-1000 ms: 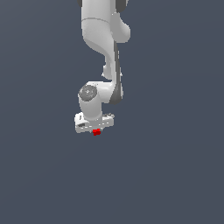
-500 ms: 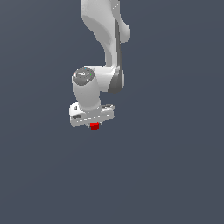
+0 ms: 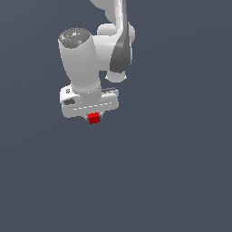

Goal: Pick up the red cube and move it to a goal position.

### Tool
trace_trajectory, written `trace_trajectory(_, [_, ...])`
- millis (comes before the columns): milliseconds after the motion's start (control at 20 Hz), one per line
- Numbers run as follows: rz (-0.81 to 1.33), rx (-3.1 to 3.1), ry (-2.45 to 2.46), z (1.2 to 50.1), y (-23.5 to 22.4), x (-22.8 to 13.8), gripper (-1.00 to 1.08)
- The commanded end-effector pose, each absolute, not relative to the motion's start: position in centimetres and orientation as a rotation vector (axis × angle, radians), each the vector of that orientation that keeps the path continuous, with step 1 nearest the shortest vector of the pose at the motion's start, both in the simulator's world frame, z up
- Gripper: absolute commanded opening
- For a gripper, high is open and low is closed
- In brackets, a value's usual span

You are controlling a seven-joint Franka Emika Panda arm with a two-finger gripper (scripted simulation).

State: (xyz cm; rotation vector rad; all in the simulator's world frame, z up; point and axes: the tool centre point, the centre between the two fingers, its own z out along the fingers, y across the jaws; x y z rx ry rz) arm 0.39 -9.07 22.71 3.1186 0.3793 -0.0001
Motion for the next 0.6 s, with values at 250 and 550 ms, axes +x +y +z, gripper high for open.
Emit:
trace_trajectory(250, [-0.001,3.119,0.379,30.8,-9.2,1.3,-1.0])
trace_trajectory(550, [-0.001,3.119,0.379,36.8,-9.2,2.2,-1.0])
